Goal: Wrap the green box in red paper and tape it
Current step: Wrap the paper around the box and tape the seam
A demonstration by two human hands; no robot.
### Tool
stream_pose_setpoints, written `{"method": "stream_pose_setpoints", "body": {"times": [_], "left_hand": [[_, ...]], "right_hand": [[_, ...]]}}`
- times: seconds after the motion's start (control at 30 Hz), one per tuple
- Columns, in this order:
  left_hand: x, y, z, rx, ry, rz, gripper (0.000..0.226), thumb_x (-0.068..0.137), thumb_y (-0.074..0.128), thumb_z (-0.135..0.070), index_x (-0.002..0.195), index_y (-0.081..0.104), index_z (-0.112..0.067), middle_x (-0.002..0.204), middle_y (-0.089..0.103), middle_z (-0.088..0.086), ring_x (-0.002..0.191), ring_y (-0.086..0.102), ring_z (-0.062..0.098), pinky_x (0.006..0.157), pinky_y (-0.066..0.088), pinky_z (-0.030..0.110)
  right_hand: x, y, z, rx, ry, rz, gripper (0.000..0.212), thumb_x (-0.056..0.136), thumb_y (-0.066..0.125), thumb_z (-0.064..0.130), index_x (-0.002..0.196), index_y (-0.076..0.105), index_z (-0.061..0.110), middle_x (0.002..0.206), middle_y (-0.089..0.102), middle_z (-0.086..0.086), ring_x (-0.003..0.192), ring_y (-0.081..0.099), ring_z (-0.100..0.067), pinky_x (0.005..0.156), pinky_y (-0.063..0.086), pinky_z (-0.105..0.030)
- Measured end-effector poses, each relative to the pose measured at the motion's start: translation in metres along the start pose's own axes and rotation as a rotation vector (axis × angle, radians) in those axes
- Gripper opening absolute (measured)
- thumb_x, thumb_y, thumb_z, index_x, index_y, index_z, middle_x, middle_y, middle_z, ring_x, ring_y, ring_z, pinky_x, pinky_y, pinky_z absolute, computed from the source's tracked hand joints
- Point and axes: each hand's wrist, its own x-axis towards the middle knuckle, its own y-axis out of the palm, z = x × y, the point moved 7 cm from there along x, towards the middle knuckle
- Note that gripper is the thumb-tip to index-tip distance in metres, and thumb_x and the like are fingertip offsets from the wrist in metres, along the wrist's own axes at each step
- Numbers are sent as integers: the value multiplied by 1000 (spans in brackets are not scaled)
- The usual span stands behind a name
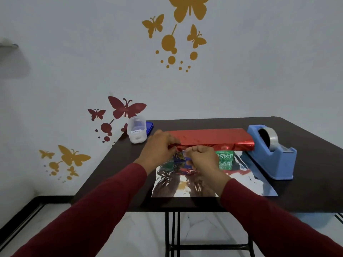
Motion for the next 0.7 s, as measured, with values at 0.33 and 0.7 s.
{"method": "stream_pose_setpoints", "body": {"times": [0.33, 0.7], "left_hand": [[8, 1, 9, -57, 17, 35, 31, 86, 78, -20, 115, 79, -31, 108, 75, -13, 102, 50, 15, 96, 47, 37], [14, 7, 17, -76, 19, 58, 31, 83, 81, -22, 111, 80, -36, 107, 75, -16, 103, 58, 17, 95, 50, 39]], "right_hand": [[9, 18, -15, 88, 90, -56, 14, 85, 76, 19, 73, 76, 13, 59, 73, -10, 48, 62, -20, 65, 65, -53], [24, 8, 0, -470, -125, -86, 50, 92, 71, 46, 61, 73, 7, 52, 69, -2, 52, 69, -20, 61, 62, -34]]}}
